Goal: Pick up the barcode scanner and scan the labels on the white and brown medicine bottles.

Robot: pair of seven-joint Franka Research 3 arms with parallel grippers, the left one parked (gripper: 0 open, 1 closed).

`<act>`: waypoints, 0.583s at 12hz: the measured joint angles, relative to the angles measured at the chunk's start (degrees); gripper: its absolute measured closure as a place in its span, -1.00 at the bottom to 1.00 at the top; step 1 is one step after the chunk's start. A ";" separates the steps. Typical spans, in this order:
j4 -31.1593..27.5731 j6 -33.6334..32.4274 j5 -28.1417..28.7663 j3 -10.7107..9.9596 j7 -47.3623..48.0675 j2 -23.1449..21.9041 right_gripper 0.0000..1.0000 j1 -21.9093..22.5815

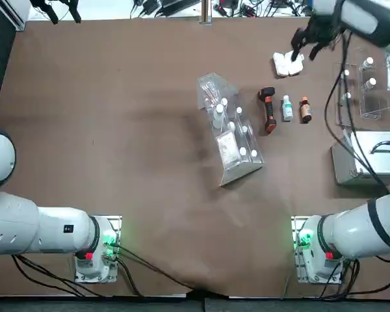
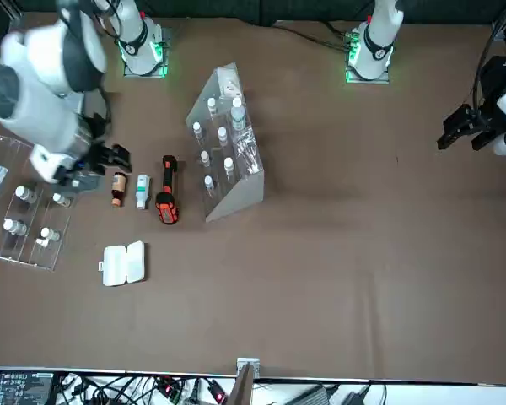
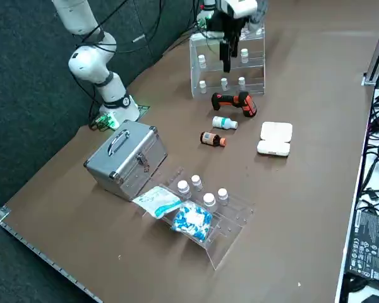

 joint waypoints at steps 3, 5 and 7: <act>8.05 -6.03 0.04 0.00 -0.89 -0.07 -1.00 -1.36; 12.22 -8.37 0.02 0.01 -0.80 -0.02 -1.00 -1.45; 15.89 -11.40 -0.29 -0.30 -0.72 0.07 -1.00 -2.31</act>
